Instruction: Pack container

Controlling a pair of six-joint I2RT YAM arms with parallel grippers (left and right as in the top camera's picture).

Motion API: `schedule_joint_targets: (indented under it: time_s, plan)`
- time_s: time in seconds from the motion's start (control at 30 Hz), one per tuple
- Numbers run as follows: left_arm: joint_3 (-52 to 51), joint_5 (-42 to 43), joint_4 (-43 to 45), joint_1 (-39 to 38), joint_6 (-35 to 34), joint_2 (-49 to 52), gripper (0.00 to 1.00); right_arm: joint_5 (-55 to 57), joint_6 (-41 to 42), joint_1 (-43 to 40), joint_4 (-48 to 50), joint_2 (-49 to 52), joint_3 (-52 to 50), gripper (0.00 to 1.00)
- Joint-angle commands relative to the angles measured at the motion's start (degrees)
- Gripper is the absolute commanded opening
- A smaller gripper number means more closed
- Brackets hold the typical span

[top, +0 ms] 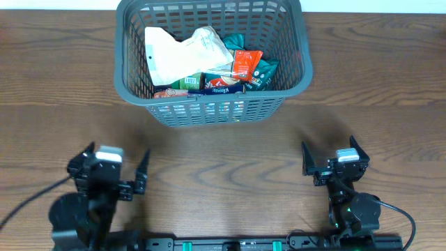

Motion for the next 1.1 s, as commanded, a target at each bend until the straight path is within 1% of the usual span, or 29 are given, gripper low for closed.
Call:
schedule_joint_targets:
  time_s: [0.0, 0.13, 0.2, 0.23, 0.3, 0.37, 0.47, 0.53, 0.6, 0.67, 0.77, 1.07]
  plan:
    - [-6.99, 0.33, 5.42, -1.9, -0.76, -4.94, 0.99, 0.59, -0.42, 0.92, -0.04, -0.42, -0.37, 0.99]
    - [-16.65, -0.46, 18.71, -2.1, -0.81, -10.05, 0.99, 0.59, -0.42, 0.92, -0.04, -0.42, -0.37, 0.99]
    - [-20.94, -2.71, 24.63, -2.1, -1.18, -11.74, 0.98, 0.59, -0.42, 0.92, -0.04, -0.42, -0.37, 0.99]
    - [-23.37, -5.35, 27.98, -2.1, -2.43, -12.41, 0.99, 0.59, -0.42, 0.92, -0.04, -0.42, -0.37, 0.99]
    - [-26.18, -9.27, 32.09, -2.1, -4.66, -12.33, 0.99, 0.59, -0.42, 0.92, -0.04, -0.42, -0.37, 0.99]
    - [-28.15, -11.87, 33.94, -2.1, -5.7, -12.33, 0.99, 0.59, -0.42, 0.92, -0.04, -0.42, -0.37, 0.99]
    - [-29.64, -14.12, 34.01, -2.12, -6.82, -12.33, 0.99, 0.59, -0.42, 0.92, -0.04, -0.42, -0.37, 0.99]
    - [-30.82, -14.12, 33.92, -2.1, -7.13, -12.33, 0.99, 0.59, -0.42, 0.92, -0.07, -0.42, -0.37, 0.99]
    - [-32.3, -14.08, 33.9, -2.12, -9.18, -12.33, 0.99, 0.59, -0.42, 0.92, -0.04, -0.42, -0.37, 0.99]
    - [-32.57, -13.79, 31.04, -2.23, -11.41, -12.33, 0.99, 0.59, -0.42, 0.92, -0.04, -0.42, -0.37, 0.99]
    - [-32.57, -13.44, 28.2, -2.56, -11.52, -12.33, 0.98, 0.59, -0.42, 0.92, -0.04, -0.42, -0.37, 0.99]
    - [-32.57, -12.35, 28.17, -2.78, -11.72, -12.28, 0.98, 0.59, -0.42, 0.92, -0.07, -0.42, -0.37, 0.99]
